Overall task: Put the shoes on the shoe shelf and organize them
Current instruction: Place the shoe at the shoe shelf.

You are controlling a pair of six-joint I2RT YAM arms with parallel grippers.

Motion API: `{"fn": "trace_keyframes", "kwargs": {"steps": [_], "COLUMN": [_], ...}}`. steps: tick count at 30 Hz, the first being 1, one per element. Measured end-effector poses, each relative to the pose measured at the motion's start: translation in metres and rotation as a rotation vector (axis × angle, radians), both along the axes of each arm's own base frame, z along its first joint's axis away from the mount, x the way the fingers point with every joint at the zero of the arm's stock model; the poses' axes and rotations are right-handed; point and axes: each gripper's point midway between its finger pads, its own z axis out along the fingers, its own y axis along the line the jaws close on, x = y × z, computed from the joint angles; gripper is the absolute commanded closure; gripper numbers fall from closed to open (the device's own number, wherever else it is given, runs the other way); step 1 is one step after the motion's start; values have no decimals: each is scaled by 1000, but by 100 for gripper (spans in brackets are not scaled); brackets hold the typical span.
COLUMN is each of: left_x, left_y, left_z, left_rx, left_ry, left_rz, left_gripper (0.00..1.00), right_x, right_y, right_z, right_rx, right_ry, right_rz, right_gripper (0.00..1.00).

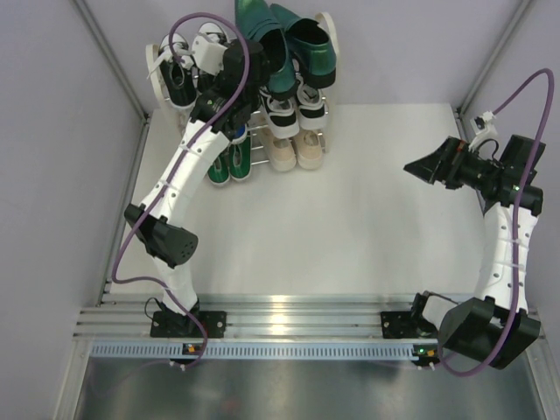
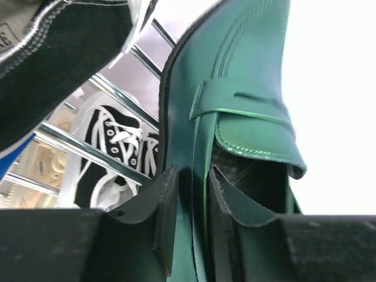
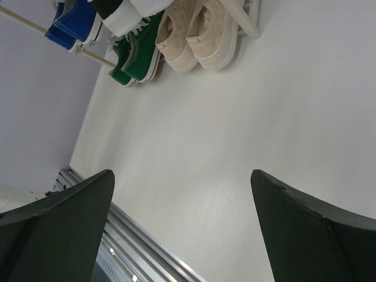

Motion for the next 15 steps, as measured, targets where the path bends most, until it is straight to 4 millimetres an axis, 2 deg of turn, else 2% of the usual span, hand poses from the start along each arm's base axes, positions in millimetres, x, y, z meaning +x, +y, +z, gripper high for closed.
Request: {"fn": "trace_keyframes", "kwargs": {"steps": [4,15], "left_x": [1,7], "left_y": [-1,-1], "left_z": [2,13], "left_rx": [-18,-89], "left_ry": [-9,-51], "left_rz": [-7,-17], "left_gripper": [64,42], "right_x": [0,-1], "right_y": [0,0], "right_z": [0,-1], "right_rx": [1,3], "right_ry": [4,6], "right_rz": [-1,-2], "right_gripper": [1,1]}}
